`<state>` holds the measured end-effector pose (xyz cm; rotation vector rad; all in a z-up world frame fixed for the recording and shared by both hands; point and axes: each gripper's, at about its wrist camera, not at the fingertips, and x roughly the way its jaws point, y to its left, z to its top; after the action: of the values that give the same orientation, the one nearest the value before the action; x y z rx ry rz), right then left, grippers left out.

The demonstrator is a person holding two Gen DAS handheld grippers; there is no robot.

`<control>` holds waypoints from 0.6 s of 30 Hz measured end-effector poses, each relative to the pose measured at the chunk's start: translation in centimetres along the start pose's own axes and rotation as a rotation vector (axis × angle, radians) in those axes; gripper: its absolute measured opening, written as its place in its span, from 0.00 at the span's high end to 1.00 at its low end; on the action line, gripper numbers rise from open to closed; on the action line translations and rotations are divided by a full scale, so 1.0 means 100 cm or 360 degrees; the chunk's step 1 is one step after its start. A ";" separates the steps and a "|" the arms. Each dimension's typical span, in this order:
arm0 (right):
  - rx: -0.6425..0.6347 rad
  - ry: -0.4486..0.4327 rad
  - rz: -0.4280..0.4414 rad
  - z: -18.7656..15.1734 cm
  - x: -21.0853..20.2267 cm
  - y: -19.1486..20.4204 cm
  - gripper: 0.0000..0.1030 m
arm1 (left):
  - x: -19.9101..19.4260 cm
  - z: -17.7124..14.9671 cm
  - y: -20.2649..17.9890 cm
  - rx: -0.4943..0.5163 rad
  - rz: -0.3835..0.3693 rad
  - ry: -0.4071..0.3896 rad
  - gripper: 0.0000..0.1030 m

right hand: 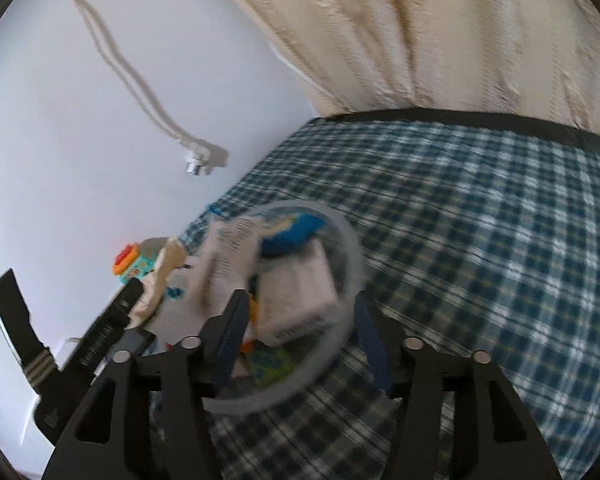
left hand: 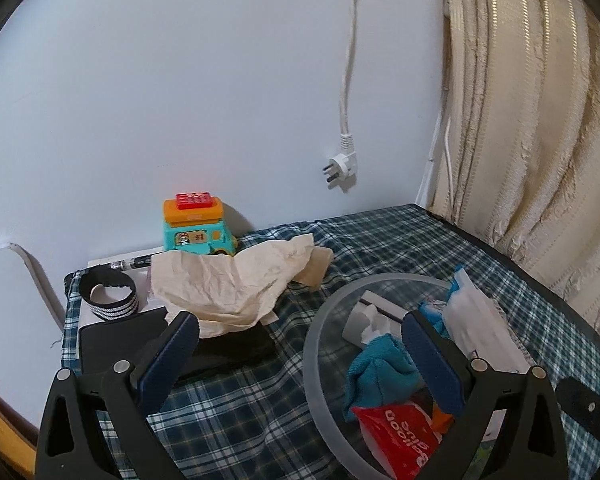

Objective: Organize objects
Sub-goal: 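Carry the white plastic packet with the right gripper into the bowl and release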

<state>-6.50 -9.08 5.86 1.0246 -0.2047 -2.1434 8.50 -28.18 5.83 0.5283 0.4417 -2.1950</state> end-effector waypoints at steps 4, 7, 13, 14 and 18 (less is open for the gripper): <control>0.0084 -0.0003 -0.0025 -0.004 -0.007 -0.018 0.42 | 0.001 -0.001 -0.005 0.0043 -0.0030 0.0009 0.00; 0.0095 -0.0022 -0.0037 -0.004 -0.014 -0.025 0.42 | 0.002 -0.001 -0.006 0.0051 -0.0029 0.0013 0.00; 0.0081 -0.0033 -0.0098 -0.012 -0.028 -0.040 0.42 | 0.007 -0.003 -0.005 0.0053 -0.0027 0.0044 0.00; 0.0093 -0.0031 -0.0115 -0.013 -0.031 -0.043 0.42 | 0.007 -0.004 -0.006 0.0058 -0.0021 0.0045 0.00; 0.0142 -0.0051 -0.0204 -0.020 -0.050 -0.068 0.42 | 0.007 -0.005 -0.006 0.0067 -0.0002 0.0037 0.00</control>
<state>-6.73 -0.48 4.66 1.0800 -0.2583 -2.2852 7.71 -28.01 5.17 0.5767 0.4087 -2.2055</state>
